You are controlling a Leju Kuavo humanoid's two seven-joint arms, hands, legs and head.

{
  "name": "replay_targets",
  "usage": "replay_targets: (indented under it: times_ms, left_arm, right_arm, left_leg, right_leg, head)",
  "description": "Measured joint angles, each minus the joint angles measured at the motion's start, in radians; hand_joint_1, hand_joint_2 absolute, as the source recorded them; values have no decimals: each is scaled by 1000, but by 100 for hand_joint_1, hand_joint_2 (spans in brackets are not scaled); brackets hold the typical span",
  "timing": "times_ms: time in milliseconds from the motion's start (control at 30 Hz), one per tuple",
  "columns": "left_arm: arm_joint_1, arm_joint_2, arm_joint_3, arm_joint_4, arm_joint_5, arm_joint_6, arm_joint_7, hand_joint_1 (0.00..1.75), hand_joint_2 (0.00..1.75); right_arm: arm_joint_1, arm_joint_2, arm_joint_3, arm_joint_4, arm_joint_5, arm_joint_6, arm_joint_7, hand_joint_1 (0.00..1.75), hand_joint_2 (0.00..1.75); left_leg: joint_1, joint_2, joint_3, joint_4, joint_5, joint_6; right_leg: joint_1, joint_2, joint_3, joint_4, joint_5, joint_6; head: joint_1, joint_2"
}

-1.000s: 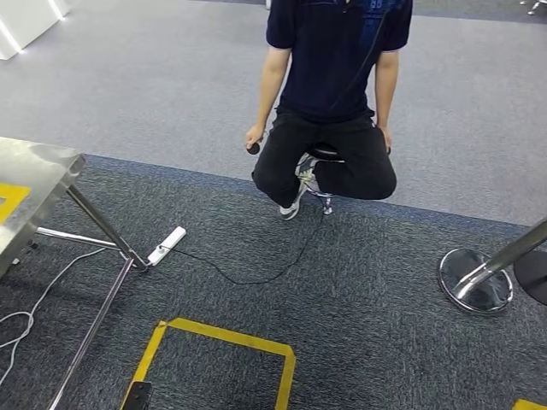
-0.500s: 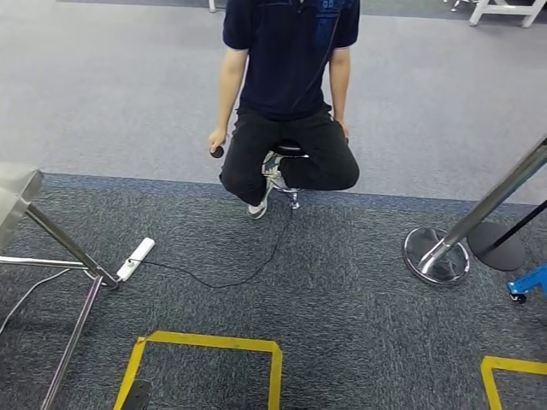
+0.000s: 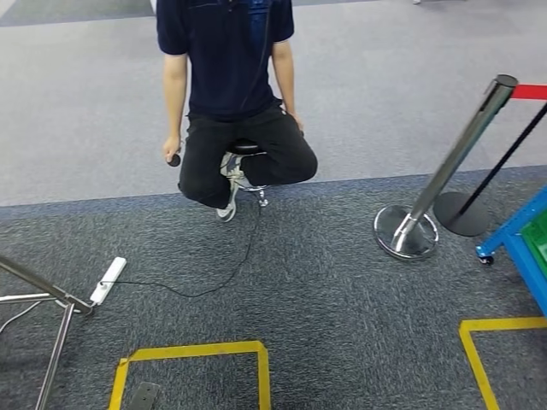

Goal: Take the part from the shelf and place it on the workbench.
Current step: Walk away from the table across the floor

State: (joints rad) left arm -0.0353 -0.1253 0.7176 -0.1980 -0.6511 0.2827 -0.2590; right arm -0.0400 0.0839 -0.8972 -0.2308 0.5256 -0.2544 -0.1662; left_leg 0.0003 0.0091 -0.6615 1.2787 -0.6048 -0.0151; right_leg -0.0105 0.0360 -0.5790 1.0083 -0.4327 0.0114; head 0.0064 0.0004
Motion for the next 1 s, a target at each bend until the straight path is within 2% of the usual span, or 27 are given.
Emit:
replay_targets:
  times_ms: [33,67,133,200,233,300,433,467,533,567,600,667,700,733,800,833,867,933,1000]
  left_arm:
    - [0,0,0,0,0,0,0,0,0]
    - [0,0,0,0,-1,0,0,0,0]
    - [-1,-1,0,0,0,0,-1,0,0]
    - [-2,-2,0,0,0,0,-2,0,0]
    - [-3,-2,0,0,0,0,-3,0,0]
    - [-4,-3,0,0,0,0,-3,0,0]
    - [-5,-2,0,0,0,0,-3,0,0]
    - [-5,-2,0,0,1,1,-3,0,0]
    - [-4,-2,0,0,0,0,-3,0,0]
    - [-3,-3,0,0,0,-1,-3,0,0]
    - [-3,-4,0,0,-1,-1,-3,0,0]
    - [-3,-6,0,0,-4,-1,-2,0,0]
    - [-3,-6,0,0,-6,-1,-2,0,0]
    - [-4,-7,0,0,-8,-1,-2,0,0]
    - [-6,-7,0,0,-11,1,-3,0,0]
    - [-6,-6,0,0,-12,2,-3,0,0]
    - [-7,-6,0,0,-12,2,-4,0,0]
    - [-5,-5,0,0,-8,4,-6,0,0]
    - [-2,-4,1,0,-2,5,-5,0,0]
  right_arm:
    - [1,0,0,0,0,0,0,0,0]
    - [2,0,0,0,0,0,0,0,0]
    - [2,0,0,0,0,0,2,0,0]
    - [1,0,0,0,1,0,6,0,0]
    - [3,0,0,0,2,0,9,0,0]
    - [7,0,0,0,3,-1,13,0,0]
    - [10,0,0,0,3,-1,14,0,0]
    - [11,0,0,0,3,-1,15,0,0]
    - [10,0,0,1,4,-1,26,0,0]
    - [9,1,0,2,5,-1,33,0,0]
    - [9,1,0,2,6,0,39,0,0]
    - [8,1,0,3,9,0,42,0,0]
    - [6,1,0,3,9,0,42,0,0]
    - [5,1,0,3,10,1,41,0,0]
    - [6,1,0,3,10,3,36,0,0]
    - [8,1,0,3,10,4,33,0,0]
    - [8,1,0,3,10,5,31,0,0]
    - [6,1,0,3,10,6,27,0,0]
    - [4,0,0,3,11,6,24,0,0]
  left_leg:
    - [2,-3,7,-19,24,0]
    - [5,-10,31,-72,62,-1]
    - [14,-49,91,-205,123,-2]
    - [17,-77,119,-272,137,1]
    - [15,-74,120,-279,135,5]
    - [11,-65,119,-276,135,13]
    - [13,-55,120,-280,139,19]
    - [13,-47,120,-282,141,25]
    - [5,-5,122,-284,140,39]
    - [0,17,123,-284,138,44]
    - [-3,38,127,-284,135,45]
    - [-7,55,134,-282,128,38]
    - [-9,63,138,-281,125,34]
    - [-12,70,139,-280,124,30]
    - [-12,84,141,-281,123,20]
    - [-10,78,141,-278,118,14]
    - [-8,64,135,-263,106,9]
    - [-4,20,94,-171,53,0]
    - [-1,2,29,-43,2,-5]
  right_leg:
    - [-1,13,0,0,1,1]
    - [-2,25,0,0,2,4]
    - [-3,50,-4,4,4,14]
    - [-4,71,-14,7,8,28]
    - [-5,81,-18,6,10,35]
    - [-10,90,-21,-1,14,43]
    - [-11,90,-27,0,14,48]
    - [-9,67,-38,20,0,50]
    - [-6,6,-104,171,-70,52]
    - [-4,-22,-121,219,-90,51]
    - [-3,-35,-115,223,-87,49]
    - [3,-73,-34,86,-34,41]
    - [6,-87,-8,41,-21,36]
    - [9,-95,3,22,-18,31]
    - [12,-79,1,18,-16,20]
    - [11,-70,0,15,-14,15]
    - [9,-60,0,12,-11,9]
    - [4,-41,0,9,-7,1]
    - [2,-17,-2,9,-6,-2]
  head:
    - [0,0]
    - [0,0]
    - [-1,0]
    - [-2,0]
    - [-2,0]
    - [-3,0]
    - [-3,0]
    - [0,0]
    - [6,0]
    - [8,0]
    - [8,0]
    - [8,0]
    - [7,0]
    - [7,0]
    - [6,0]
    - [5,0]
    - [4,0]
    - [-1,0]
    - [-2,0]
